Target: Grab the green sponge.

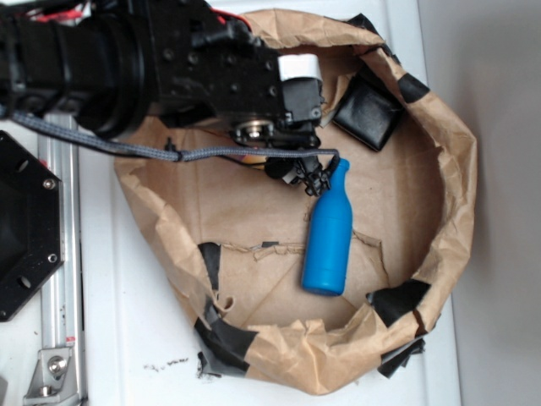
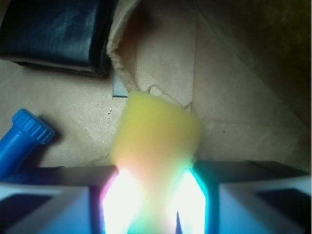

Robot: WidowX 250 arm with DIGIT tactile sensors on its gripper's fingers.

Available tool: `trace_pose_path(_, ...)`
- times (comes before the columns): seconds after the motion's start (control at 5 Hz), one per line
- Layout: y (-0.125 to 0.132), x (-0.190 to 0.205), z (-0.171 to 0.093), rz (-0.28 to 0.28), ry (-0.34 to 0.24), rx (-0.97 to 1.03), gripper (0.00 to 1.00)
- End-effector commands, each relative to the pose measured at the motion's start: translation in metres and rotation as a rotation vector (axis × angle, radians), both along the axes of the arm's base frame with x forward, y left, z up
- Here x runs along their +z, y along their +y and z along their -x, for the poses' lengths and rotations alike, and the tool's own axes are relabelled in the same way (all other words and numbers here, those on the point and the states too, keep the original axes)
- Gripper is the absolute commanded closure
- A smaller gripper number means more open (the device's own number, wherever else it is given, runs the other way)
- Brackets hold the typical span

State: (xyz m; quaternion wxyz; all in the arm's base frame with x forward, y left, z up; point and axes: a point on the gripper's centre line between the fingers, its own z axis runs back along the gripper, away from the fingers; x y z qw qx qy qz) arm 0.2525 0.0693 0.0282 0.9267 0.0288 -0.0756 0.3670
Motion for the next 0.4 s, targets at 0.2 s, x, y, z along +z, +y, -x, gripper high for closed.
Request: trace_pose_path(0.2,-0.0073,0.0226,-0.0144,0.027,-0.023,-0.161,1.00)
